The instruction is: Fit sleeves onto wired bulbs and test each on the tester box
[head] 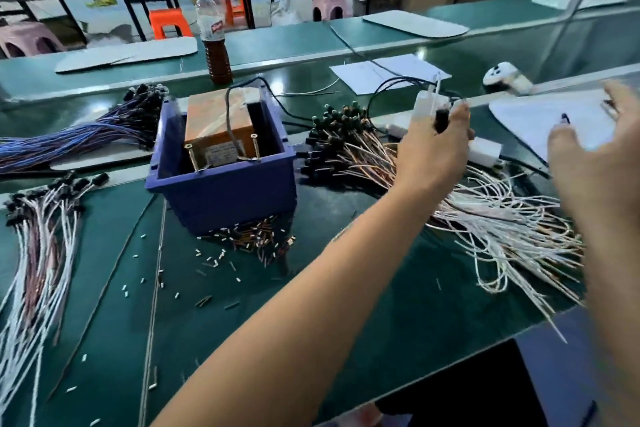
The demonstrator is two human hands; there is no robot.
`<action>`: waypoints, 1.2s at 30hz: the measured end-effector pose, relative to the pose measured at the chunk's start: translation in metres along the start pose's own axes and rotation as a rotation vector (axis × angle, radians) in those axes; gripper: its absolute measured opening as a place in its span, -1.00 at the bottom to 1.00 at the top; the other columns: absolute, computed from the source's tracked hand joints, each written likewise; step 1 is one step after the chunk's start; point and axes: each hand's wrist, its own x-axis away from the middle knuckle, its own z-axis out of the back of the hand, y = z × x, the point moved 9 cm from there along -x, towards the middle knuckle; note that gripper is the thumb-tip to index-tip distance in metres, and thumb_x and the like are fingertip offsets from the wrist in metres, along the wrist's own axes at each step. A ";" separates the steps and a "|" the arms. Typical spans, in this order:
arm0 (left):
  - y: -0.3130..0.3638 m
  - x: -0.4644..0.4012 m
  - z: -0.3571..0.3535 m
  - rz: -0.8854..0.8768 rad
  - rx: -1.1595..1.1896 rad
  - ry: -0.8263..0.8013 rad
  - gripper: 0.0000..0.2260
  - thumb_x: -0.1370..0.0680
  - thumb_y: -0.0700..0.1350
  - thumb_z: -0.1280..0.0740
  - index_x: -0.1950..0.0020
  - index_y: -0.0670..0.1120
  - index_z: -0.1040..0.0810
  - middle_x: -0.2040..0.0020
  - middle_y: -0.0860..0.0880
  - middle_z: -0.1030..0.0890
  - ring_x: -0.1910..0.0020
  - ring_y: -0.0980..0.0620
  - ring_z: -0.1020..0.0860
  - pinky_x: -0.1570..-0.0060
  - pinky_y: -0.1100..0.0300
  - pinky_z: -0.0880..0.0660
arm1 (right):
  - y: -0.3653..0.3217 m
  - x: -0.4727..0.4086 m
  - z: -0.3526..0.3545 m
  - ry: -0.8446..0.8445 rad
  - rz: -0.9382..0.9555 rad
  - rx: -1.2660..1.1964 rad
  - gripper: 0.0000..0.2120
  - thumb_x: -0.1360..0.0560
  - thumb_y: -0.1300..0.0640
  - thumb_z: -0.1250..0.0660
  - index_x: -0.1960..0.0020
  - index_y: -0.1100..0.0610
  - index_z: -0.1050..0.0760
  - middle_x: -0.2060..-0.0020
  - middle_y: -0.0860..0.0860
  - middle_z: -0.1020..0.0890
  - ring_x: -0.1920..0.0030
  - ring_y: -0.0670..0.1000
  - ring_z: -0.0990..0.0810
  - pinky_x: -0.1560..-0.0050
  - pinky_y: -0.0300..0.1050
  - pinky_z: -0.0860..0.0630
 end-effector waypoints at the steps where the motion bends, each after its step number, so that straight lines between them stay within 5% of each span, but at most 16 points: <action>1: -0.002 -0.002 -0.005 0.020 -0.025 0.019 -0.49 -0.69 0.26 -0.13 -0.36 -0.11 -0.56 -0.03 -0.09 -0.72 -0.07 -0.19 -0.66 -0.20 -0.08 -0.57 | -0.008 0.008 -0.002 -0.030 0.046 0.060 -0.38 -0.46 -0.17 -0.18 -0.50 -0.05 -0.38 -0.44 0.19 -0.48 -0.46 0.27 -0.42 -0.47 0.32 -0.33; 3: -0.006 -0.003 -0.011 0.059 -0.077 0.054 -0.43 -0.68 0.30 -0.07 -0.45 -0.07 -0.51 -0.18 -0.17 -0.68 -0.22 -0.24 -0.59 -0.31 -0.14 -0.49 | -0.025 0.019 -0.011 -0.073 0.222 0.162 -0.56 -0.57 -0.15 -0.24 -0.36 -0.01 -0.59 -0.42 0.16 -0.50 -0.48 0.29 -0.36 -0.50 0.40 -0.21; 5: -0.008 -0.008 -0.009 0.062 -0.063 0.095 -0.41 -0.69 0.31 -0.02 -0.43 -0.08 -0.52 -0.25 -0.20 -0.64 -0.26 -0.22 -0.56 -0.32 -0.11 -0.45 | -0.040 0.030 -0.037 -0.230 0.384 0.193 -0.66 -0.64 -0.10 -0.23 -0.22 0.00 -0.69 -0.29 0.09 -0.64 -0.39 0.22 -0.46 -0.43 0.27 -0.27; 7: -0.008 -0.011 -0.006 0.067 -0.064 0.124 -0.38 -0.69 0.32 0.02 -0.36 -0.08 -0.58 -0.25 -0.21 -0.63 -0.27 -0.23 -0.55 -0.34 -0.10 -0.42 | -0.052 0.046 -0.065 -0.446 0.446 0.063 -0.68 -0.63 0.00 -0.21 -0.16 0.07 -0.69 -0.08 0.16 -0.72 -0.14 0.15 -0.62 -0.04 -0.04 -0.38; 9: -0.009 -0.012 -0.004 0.075 -0.116 0.147 -0.33 -0.68 0.35 0.06 -0.25 -0.06 -0.67 -0.21 -0.21 -0.63 -0.26 -0.25 -0.54 -0.38 -0.11 -0.40 | -0.061 0.059 -0.077 -0.527 0.490 -0.072 -0.78 -0.57 0.21 -0.25 0.16 0.07 -0.63 0.22 0.08 -0.69 0.18 -0.17 -0.61 0.25 -0.27 -0.30; 11: -0.009 -0.013 0.002 0.042 -0.203 0.196 -0.33 -0.65 0.39 0.04 -0.18 -0.02 -0.70 -0.21 -0.20 -0.59 -0.29 -0.22 -0.48 -0.43 -0.09 -0.35 | -0.063 0.060 -0.082 -0.530 0.481 -0.183 -0.68 -0.45 0.27 -0.21 0.37 -0.08 -0.39 0.41 -0.18 -0.53 0.29 -0.41 -0.52 0.33 -0.47 -0.32; 13: -0.005 -0.010 0.011 -0.039 -0.299 0.262 -0.36 -0.61 0.44 -0.02 -0.09 0.01 -0.71 -0.21 -0.15 -0.43 -0.30 -0.14 -0.32 -0.44 -0.04 -0.25 | -0.056 0.055 -0.091 -0.527 0.412 -0.197 -0.69 -0.45 0.25 -0.20 0.37 -0.08 -0.37 0.45 -0.19 -0.53 0.31 -0.31 -0.57 0.31 -0.43 -0.38; 15: -0.004 -0.005 0.020 -0.137 -0.414 0.298 -0.39 -0.57 0.48 -0.04 -0.04 0.07 -0.68 -0.15 -0.05 -0.31 -0.23 -0.08 -0.24 -0.38 -0.06 -0.22 | -0.043 0.043 -0.099 -0.454 0.338 -0.139 -0.71 -0.62 0.16 -0.23 0.28 -0.01 -0.44 0.41 -0.10 -0.55 0.30 0.06 -0.57 0.27 -0.05 -0.40; 17: -0.009 -0.005 0.023 -0.181 -0.532 0.267 -0.38 -0.59 0.48 0.05 -0.06 0.13 -0.67 -0.11 -0.01 -0.37 -0.22 -0.09 -0.25 -0.31 -0.09 -0.22 | -0.030 0.028 -0.102 -0.360 0.260 -0.034 -0.68 -0.70 0.08 -0.22 0.23 0.07 -0.46 0.33 0.10 -0.59 0.26 0.22 -0.51 0.23 -0.01 -0.30; 20: -0.017 -0.007 0.024 -0.211 -0.600 0.203 -0.37 -0.65 0.40 0.11 0.03 0.07 -0.64 -0.03 -0.01 -0.58 -0.23 -0.12 -0.33 -0.24 -0.14 -0.24 | -0.022 0.019 -0.117 -0.357 0.145 0.126 -0.71 -0.71 0.05 -0.21 -0.01 0.18 -0.65 0.10 0.26 -0.67 0.07 0.30 -0.60 0.13 0.00 -0.40; 24: -0.008 -0.005 0.040 -0.281 -0.553 0.302 -0.48 -0.72 0.25 0.01 0.08 0.00 -0.63 0.04 -0.02 -0.66 -0.18 -0.11 -0.43 -0.19 -0.10 -0.32 | -0.019 0.020 -0.142 -0.448 0.049 0.229 -0.70 -0.70 0.07 -0.22 -0.25 0.20 -0.64 -0.15 0.28 -0.66 -0.18 0.31 -0.60 -0.07 0.02 -0.49; 28: 0.018 0.001 0.066 -0.438 -0.263 0.450 -0.56 -0.72 0.07 -0.10 0.15 -0.15 -0.61 0.17 -0.09 -0.62 0.05 -0.14 -0.53 -0.06 -0.10 -0.44 | -0.048 0.025 -0.147 -0.401 0.132 0.186 -0.73 -0.65 0.14 -0.21 -0.09 0.25 -0.65 -0.02 0.30 -0.68 -0.08 0.33 -0.65 0.07 0.03 -0.47; 30: 0.032 0.009 0.061 -0.520 -0.182 0.445 -0.57 -0.69 0.02 -0.12 0.11 -0.19 -0.66 0.18 -0.09 -0.64 0.09 -0.10 -0.57 0.00 -0.07 -0.47 | -0.062 0.036 -0.155 -0.429 0.133 -0.024 -0.75 -0.67 0.16 -0.20 -0.16 0.23 -0.61 -0.06 0.25 -0.67 -0.09 0.26 -0.66 0.06 0.00 -0.54; 33: 0.042 0.020 0.052 -0.608 -0.179 0.417 -0.61 -0.70 0.00 -0.10 -0.05 -0.18 -0.66 0.08 -0.07 -0.69 0.03 -0.07 -0.61 0.00 -0.03 -0.51 | -0.066 0.066 -0.178 -0.595 -0.135 -0.526 -0.63 -0.76 0.18 -0.07 -0.50 0.28 -0.37 -0.41 0.22 -0.51 -0.26 -0.14 -0.60 -0.09 -0.30 -0.49; 36: 0.023 0.008 0.055 -0.514 -0.272 0.365 -0.54 -0.74 0.07 -0.01 -0.13 -0.15 -0.64 0.00 -0.10 -0.68 -0.07 -0.12 -0.59 -0.13 -0.06 -0.47 | -0.066 0.067 -0.199 -0.601 0.060 -0.123 -0.50 -0.72 0.01 0.03 -0.60 0.18 -0.21 -0.52 0.23 -0.34 -0.51 0.16 -0.31 -0.48 0.10 -0.29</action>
